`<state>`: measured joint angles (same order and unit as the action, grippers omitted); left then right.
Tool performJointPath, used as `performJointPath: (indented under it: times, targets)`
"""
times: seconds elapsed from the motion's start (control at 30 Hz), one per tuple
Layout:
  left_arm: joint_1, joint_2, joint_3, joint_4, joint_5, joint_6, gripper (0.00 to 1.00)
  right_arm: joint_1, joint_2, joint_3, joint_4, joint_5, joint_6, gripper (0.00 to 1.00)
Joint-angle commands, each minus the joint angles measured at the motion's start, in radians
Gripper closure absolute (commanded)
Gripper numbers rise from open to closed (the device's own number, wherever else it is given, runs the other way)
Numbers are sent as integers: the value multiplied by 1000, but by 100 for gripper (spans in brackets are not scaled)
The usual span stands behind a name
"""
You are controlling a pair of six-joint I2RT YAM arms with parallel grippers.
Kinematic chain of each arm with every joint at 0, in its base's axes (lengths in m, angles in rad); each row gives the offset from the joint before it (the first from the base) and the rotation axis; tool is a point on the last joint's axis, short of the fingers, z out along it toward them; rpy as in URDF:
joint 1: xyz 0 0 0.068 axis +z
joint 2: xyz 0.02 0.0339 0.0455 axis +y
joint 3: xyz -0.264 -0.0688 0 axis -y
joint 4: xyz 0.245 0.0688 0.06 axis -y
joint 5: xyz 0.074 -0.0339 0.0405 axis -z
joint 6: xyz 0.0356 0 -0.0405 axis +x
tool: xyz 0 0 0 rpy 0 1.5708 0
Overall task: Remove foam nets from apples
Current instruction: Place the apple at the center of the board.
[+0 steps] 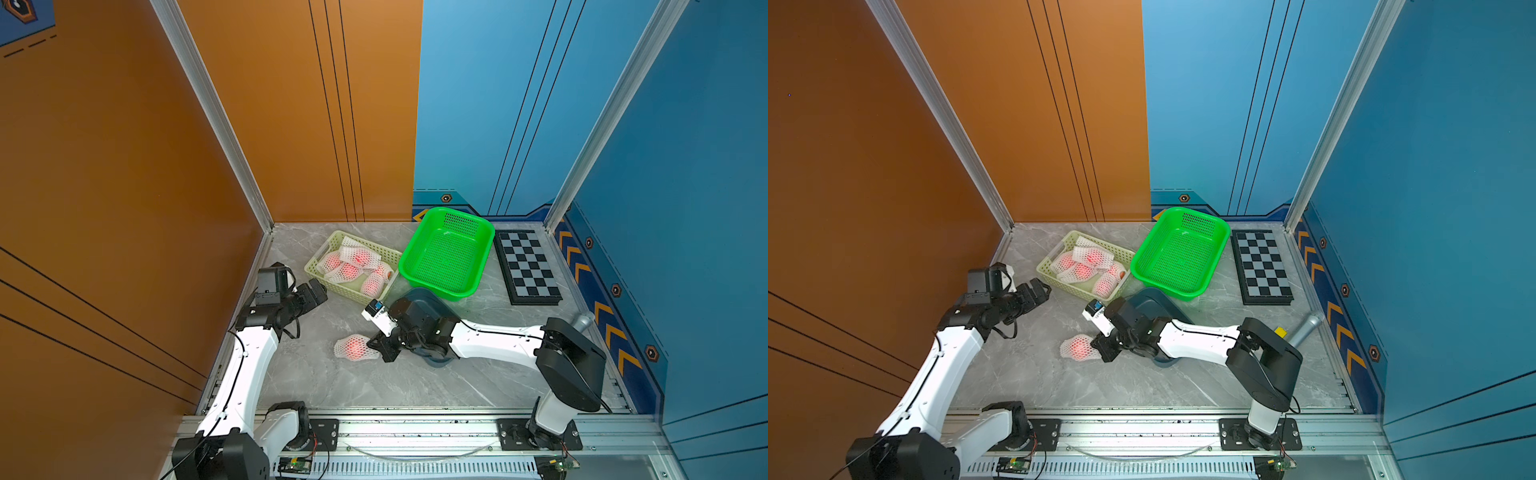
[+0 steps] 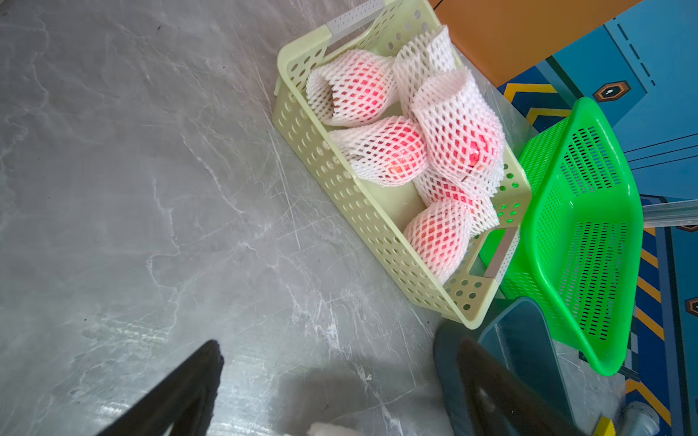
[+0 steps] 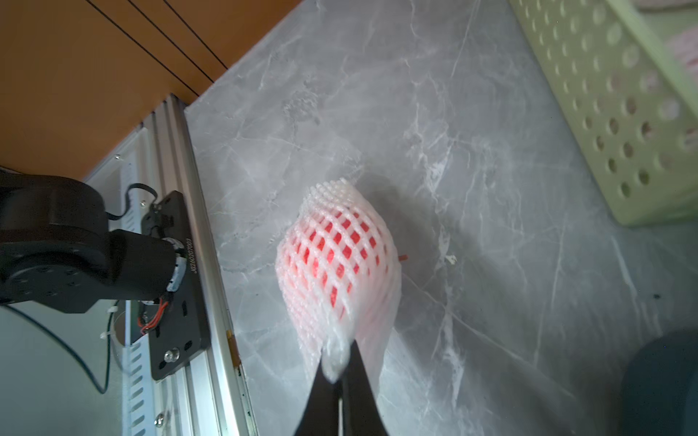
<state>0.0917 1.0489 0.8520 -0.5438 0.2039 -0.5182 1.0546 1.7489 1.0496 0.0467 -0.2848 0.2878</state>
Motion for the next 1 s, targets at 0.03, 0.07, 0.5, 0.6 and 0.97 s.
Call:
performJointPath:
  times: [0.03,0.07,0.5,0.6,0.97]
  targets:
    - [5,-13,-11,12,13,-16,2,54,35,-19,-15,126,-1,100]
    - [5,-15,-10,12,11,-16,2,61,37,-19,-39,129,-14,100]
    - [0,-20,-63,77,26,-51,2,93,-61,30,-392,202,-182,16]
    - [-1,-32,-65,82,26,-51,2,76,-61,59,-420,179,-200,14]
    - [6,24,-39,102,44,-57,2,68,-41,133,-427,68,-322,12]
